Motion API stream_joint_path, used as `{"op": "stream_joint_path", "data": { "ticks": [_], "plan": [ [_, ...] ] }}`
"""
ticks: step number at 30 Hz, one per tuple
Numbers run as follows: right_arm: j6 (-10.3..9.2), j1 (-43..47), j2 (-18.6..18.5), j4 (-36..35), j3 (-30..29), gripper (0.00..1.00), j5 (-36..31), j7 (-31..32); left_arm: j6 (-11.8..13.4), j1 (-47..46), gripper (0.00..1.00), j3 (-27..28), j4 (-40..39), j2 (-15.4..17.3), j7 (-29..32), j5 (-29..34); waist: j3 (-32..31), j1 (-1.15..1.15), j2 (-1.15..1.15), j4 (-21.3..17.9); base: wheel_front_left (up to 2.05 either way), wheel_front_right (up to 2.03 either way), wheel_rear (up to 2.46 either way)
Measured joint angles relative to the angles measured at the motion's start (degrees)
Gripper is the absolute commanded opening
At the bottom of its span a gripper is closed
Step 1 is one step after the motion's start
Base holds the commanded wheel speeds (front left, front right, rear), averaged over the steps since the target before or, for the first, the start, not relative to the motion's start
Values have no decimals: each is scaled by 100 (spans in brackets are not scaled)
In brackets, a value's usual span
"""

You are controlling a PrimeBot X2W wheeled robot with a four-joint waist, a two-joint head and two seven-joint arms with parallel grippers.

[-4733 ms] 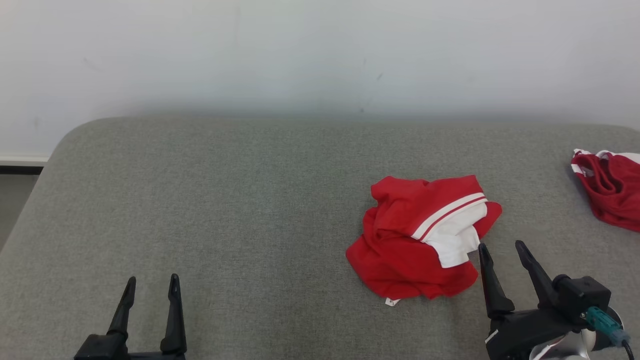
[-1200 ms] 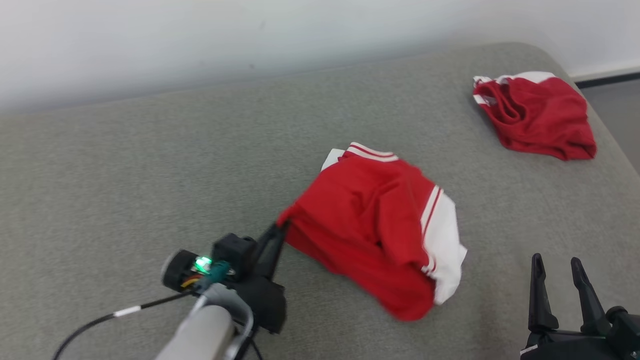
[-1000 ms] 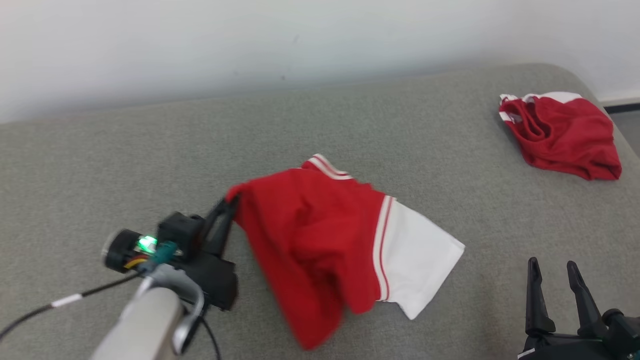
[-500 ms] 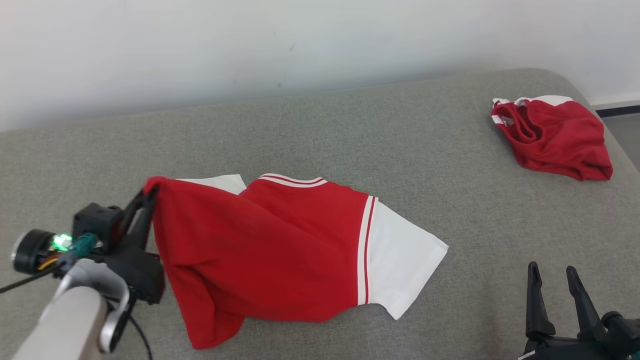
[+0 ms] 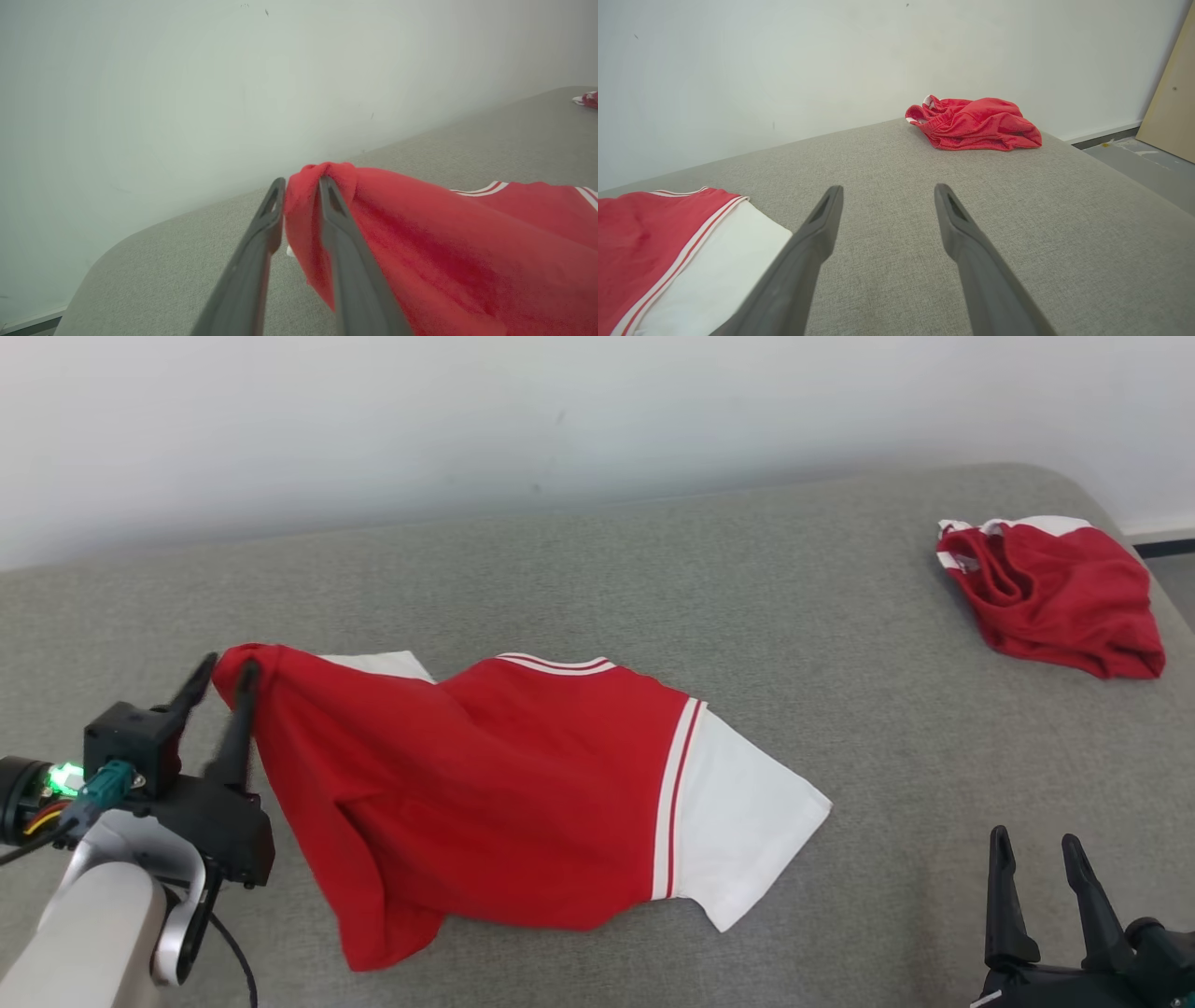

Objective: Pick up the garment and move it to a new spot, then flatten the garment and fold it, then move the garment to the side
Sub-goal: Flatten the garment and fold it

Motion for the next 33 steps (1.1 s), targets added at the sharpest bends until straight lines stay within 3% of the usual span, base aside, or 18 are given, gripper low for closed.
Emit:
{"op": "stream_joint_path", "data": {
  "ticks": [9, 20, 27, 33],
  "plan": [
    [0, 13, -7, 7, -4, 100, -33, 9, 236, 268, 100, 226, -177, -126, -493, -207, -119, 0, 0, 353, 0, 0, 0],
    [0, 148, -31, -75, -8, 100, -40, 93, 758, 1423, 100, 801, -1273, -470, -842, -97, -324, 0, 0, 848, 0, 0, 0],
    [0, 215, -47, -123, 26, 100, -38, 129, 820, 2223, 100, 1288, -1947, -948, -857, 307, -383, 0, 0, 1016, 0, 0, 0],
    [0, 200, -87, -101, 136, 100, -30, 160, 568, 2688, 100, 1619, -2023, -1400, -857, 528, -333, 1, 0, 1071, 0, 0, 0]
  ]
}}
